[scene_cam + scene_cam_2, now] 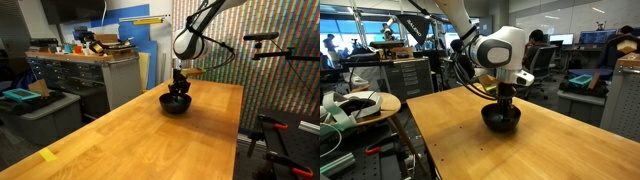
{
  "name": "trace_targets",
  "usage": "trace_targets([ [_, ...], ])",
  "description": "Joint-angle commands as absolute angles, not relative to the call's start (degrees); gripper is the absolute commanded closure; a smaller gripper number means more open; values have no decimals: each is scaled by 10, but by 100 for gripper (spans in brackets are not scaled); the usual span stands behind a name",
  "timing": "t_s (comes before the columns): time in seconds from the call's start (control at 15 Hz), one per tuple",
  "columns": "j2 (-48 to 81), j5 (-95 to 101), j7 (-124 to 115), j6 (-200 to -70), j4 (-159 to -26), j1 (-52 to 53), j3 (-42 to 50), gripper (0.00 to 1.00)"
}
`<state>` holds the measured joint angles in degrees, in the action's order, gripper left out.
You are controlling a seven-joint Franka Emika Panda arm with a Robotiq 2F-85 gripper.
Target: Place the block in the bowl
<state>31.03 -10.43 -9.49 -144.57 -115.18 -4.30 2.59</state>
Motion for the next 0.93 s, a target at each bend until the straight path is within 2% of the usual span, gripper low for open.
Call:
trace_targets([
  [0.0, 321, -119, -80, -1446, -1135, -54, 17, 62],
  [0.07, 322, -118, -81, -1447, -1134, -53, 17, 41],
  [0.4, 314, -121, -78, -1450, -1135, -54, 15, 1],
  [0.87, 290, -124, -79, -1445, -1136, -54, 12, 0],
])
